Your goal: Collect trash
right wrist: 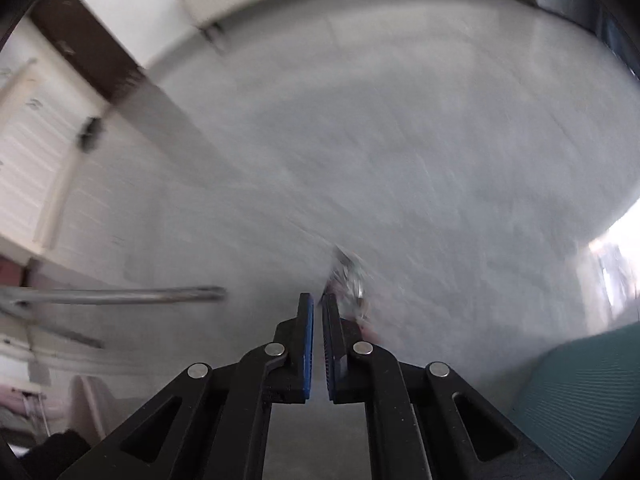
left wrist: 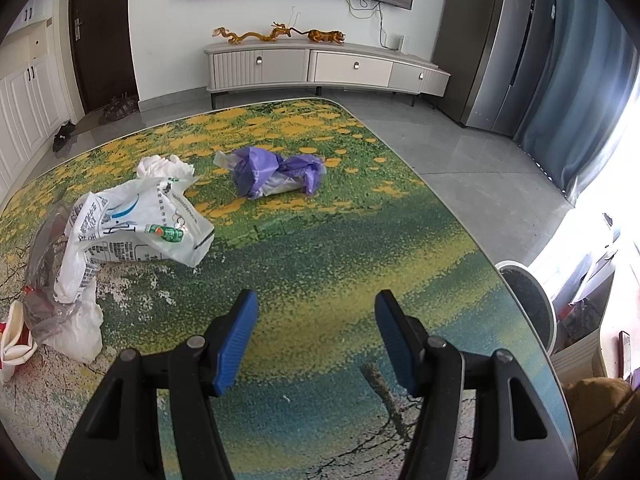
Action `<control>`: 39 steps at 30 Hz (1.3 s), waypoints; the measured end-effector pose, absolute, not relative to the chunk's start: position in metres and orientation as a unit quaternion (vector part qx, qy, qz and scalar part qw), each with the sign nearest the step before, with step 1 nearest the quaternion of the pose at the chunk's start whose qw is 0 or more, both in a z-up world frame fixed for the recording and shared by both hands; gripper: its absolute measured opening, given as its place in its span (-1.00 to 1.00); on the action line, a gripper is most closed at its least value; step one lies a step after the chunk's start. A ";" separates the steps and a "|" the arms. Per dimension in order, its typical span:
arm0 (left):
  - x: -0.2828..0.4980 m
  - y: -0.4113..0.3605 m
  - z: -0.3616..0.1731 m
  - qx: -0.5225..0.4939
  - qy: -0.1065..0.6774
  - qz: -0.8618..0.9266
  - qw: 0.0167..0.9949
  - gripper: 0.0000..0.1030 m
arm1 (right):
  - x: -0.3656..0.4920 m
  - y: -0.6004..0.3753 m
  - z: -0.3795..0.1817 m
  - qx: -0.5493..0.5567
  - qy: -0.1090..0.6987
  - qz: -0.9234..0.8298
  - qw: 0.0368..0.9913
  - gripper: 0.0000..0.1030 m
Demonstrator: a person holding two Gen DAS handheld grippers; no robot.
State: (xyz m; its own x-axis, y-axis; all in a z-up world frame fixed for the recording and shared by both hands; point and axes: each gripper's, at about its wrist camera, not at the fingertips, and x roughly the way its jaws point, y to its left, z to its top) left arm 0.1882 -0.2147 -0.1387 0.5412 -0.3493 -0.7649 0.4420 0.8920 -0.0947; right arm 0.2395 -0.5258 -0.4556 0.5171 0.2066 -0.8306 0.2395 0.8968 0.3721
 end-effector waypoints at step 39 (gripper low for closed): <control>0.189 -0.214 -0.138 0.044 0.424 -0.233 0.874 0.25 | 0.235 -0.502 -0.578 0.260 0.606 -0.017 0.751 -0.96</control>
